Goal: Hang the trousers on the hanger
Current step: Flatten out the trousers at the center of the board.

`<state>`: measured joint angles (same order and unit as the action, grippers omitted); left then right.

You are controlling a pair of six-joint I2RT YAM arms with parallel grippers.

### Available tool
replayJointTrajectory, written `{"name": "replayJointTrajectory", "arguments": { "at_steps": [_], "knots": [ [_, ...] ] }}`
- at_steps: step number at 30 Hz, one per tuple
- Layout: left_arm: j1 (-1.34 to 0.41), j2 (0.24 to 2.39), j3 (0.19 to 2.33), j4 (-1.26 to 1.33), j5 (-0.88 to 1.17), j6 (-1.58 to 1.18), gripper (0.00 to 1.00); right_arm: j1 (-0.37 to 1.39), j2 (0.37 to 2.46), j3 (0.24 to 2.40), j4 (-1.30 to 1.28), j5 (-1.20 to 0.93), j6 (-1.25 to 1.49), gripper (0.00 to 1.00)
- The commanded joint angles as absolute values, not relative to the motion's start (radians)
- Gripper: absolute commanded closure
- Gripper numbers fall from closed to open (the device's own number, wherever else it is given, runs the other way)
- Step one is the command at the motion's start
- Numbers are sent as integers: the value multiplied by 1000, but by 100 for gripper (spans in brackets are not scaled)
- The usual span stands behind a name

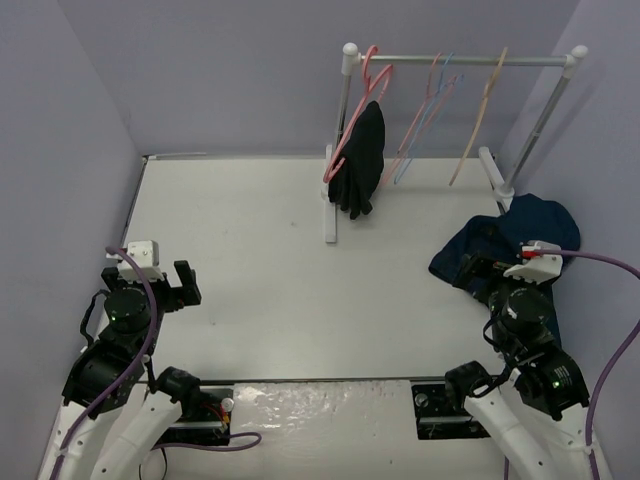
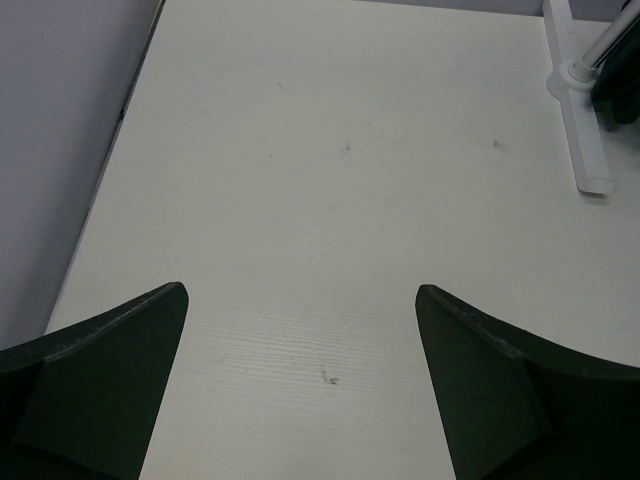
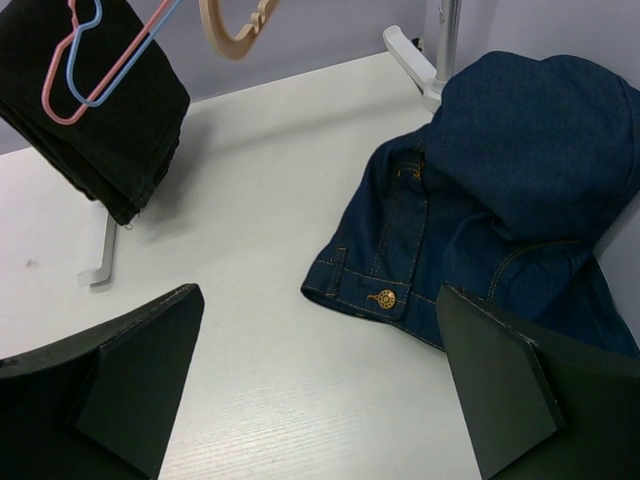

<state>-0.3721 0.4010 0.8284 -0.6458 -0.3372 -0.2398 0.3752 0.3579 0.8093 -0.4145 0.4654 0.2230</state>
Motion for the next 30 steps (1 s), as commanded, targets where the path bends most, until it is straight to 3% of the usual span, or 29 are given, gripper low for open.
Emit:
{"name": "replayJointTrajectory", "arguments": {
  "at_steps": [1, 20, 30],
  "knots": [
    [-376, 447, 872, -605, -333, -265, 3, 384, 436, 813, -335, 498, 243, 0],
    [-376, 469, 942, -708, -301, -374, 3, 364, 943, 841, -316, 596, 464, 0],
    [-376, 471, 974, -735, -242, -446, 3, 147, 1300, 822, -75, 402, 450, 2]
  ]
}}
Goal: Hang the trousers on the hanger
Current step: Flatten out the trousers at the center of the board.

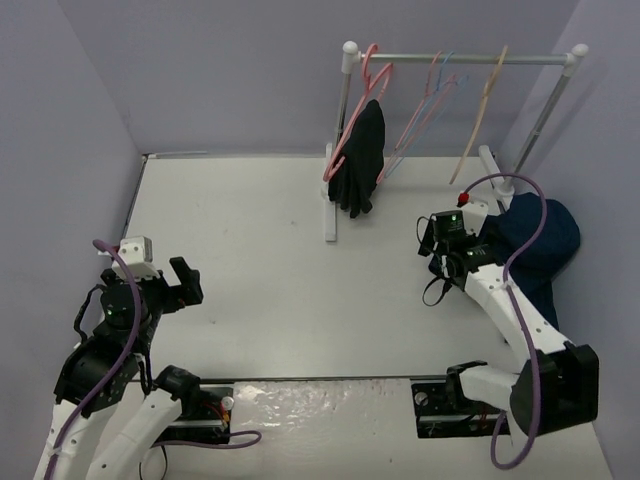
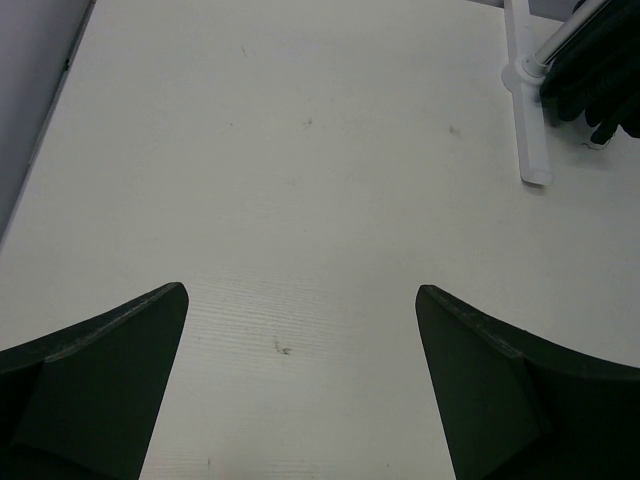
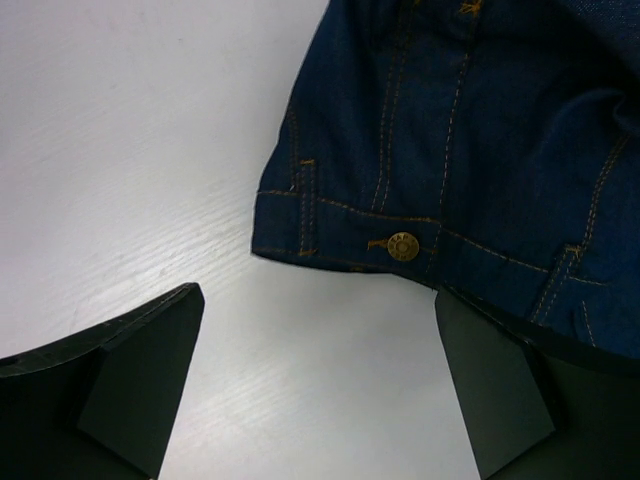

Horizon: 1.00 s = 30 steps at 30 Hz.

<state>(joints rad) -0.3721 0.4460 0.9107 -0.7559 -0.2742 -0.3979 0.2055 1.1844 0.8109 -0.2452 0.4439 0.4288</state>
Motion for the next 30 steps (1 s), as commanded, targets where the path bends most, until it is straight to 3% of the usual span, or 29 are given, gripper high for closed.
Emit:
{"name": "replayJointTrajectory", "arguments": {
  "at_steps": [1, 14, 18, 25, 30],
  "knots": [
    [-376, 471, 975, -737, -241, -446, 3, 143, 1331, 829, -61, 395, 449, 2],
    [-376, 469, 988, -783, -248, -440, 3, 137, 1603, 797, 58, 327, 546, 19],
    [-376, 474, 996, -783, -246, -437, 3, 136, 1631, 778, 63, 292, 570, 40],
    [-376, 481, 1012, -784, -246, -425, 3, 142, 1618, 726, 63, 253, 593, 98],
    [-376, 483, 1036, -790, -238, -418, 3, 259, 1496, 718, 0, 243, 593, 100]
  ]
}}
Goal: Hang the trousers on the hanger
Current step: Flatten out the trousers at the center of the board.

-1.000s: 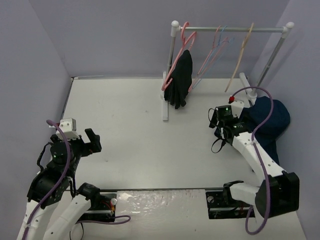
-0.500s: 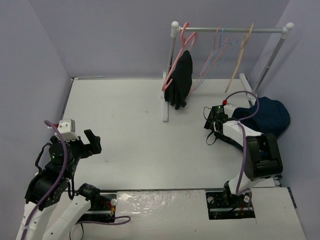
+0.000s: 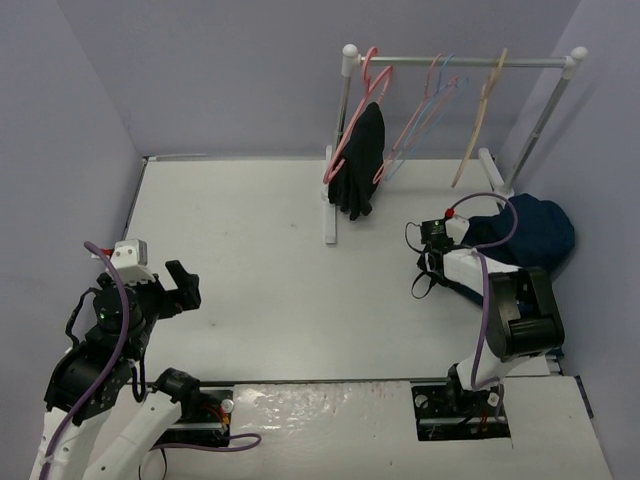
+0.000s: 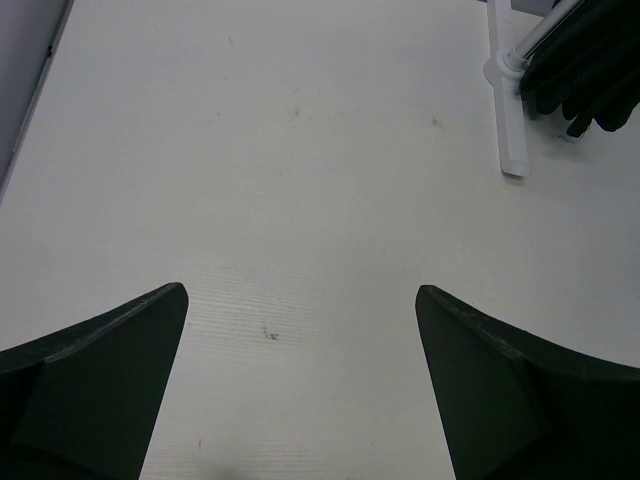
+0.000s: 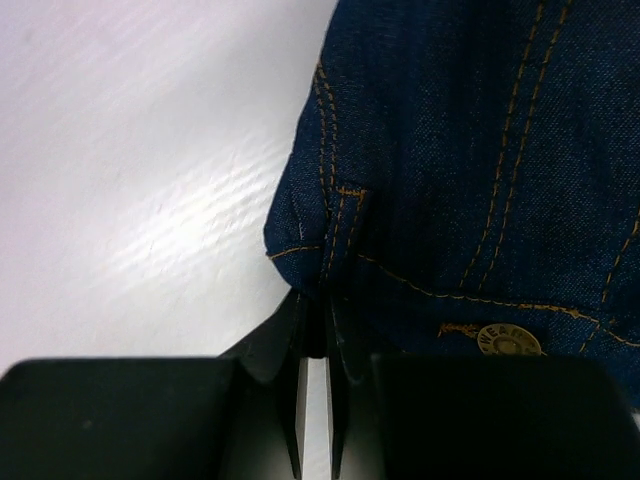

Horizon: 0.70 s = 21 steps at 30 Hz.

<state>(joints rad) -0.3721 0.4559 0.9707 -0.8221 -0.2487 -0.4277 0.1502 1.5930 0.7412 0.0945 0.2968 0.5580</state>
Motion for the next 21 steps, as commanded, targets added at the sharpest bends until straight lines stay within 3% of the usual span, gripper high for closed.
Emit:
{"name": "replayJointTrajectory", "arguments": {
  "at_steps": [1, 5, 9, 14, 21],
  "knots": [
    [-376, 485, 1046, -790, -238, -414, 3, 303, 1467, 726, -29, 254, 607, 100],
    [-376, 499, 1084, -793, -245, -396, 3, 536, 1314, 784, -112, 280, 716, 100],
    [-376, 521, 1135, -805, -250, -393, 3, 795, 1289, 893, -124, 357, 873, 100],
    [-375, 554, 1188, -825, -226, -401, 3, 1025, 1467, 1161, -75, 459, 914, 100],
    [-374, 577, 1235, -869, -227, -422, 3, 1111, 1824, 1657, -11, 367, 816, 100]
  ]
}}
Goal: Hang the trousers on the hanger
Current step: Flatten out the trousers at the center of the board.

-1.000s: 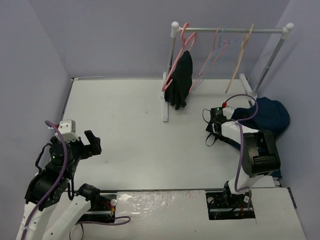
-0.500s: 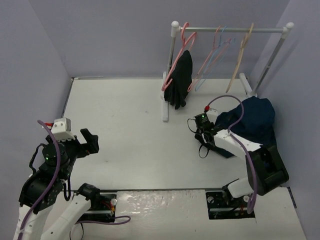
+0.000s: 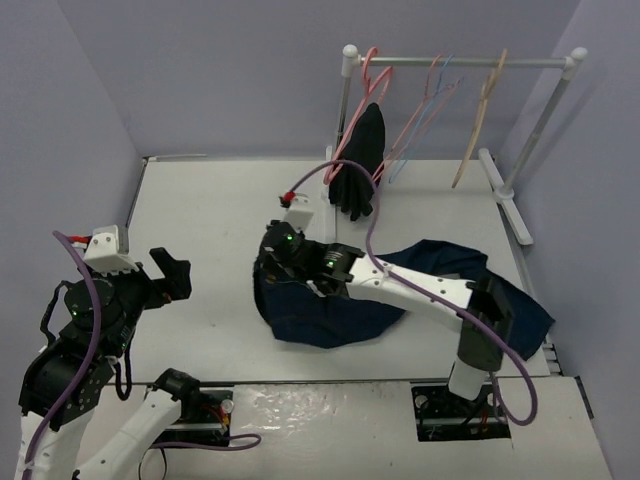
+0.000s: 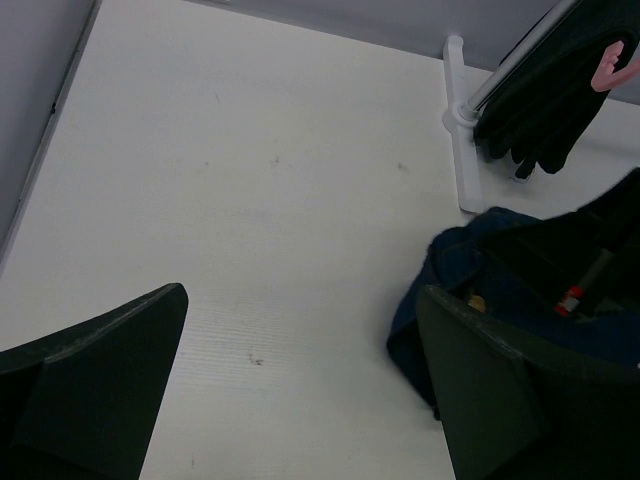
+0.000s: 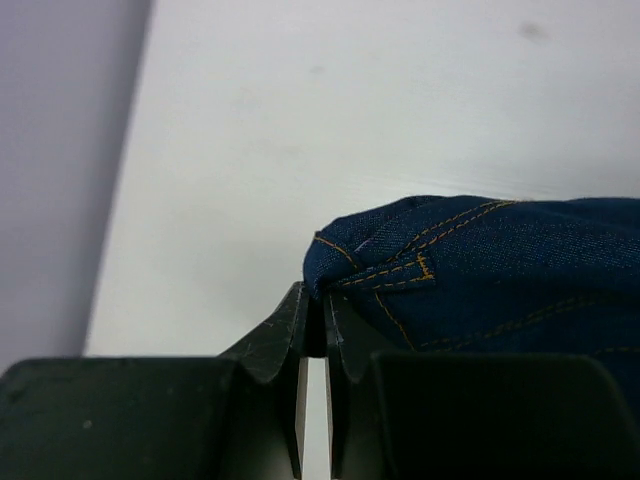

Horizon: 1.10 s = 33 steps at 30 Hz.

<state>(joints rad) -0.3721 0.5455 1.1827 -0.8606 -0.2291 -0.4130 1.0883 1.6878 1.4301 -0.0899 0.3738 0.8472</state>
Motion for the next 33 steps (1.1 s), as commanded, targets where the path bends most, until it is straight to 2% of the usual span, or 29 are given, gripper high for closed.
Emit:
{"name": "replayJointTrajectory", "arguments": {
  "at_steps": [1, 3, 7, 9, 10, 16, 19, 23, 29, 33],
  "knots": [
    [-376, 580, 1238, -874, -232, -420, 3, 1117, 1895, 1761, -11, 347, 793, 96],
    [-374, 583, 1245, -889, -239, -423, 3, 1115, 1985, 1883, -22, 317, 732, 85],
    [-376, 595, 1231, -906, -223, -435, 3, 1090, 2044, 1963, -63, 272, 607, 47],
    [-376, 606, 1210, -915, -221, -448, 3, 1080, 2003, 1933, -64, 261, 554, 34],
    [-376, 615, 1197, -917, -222, -454, 3, 1076, 1972, 1893, -64, 259, 529, 32],
    [-374, 665, 1104, -907, -232, -508, 3, 1051, 1725, 1620, -77, 306, 451, 29],
    [-371, 727, 1040, -888, -231, -596, 3, 992, 1496, 1326, -91, 328, 500, 29],
    [-362, 794, 950, -875, -228, -699, 3, 899, 1258, 1081, -152, 324, 567, 29],
    [-307, 914, 768, -787, -144, -826, 3, 805, 997, 894, -255, 302, 600, 27],
    [-253, 977, 681, -691, -117, -838, 3, 760, 898, 841, -280, 269, 591, 27]
  ]
}}
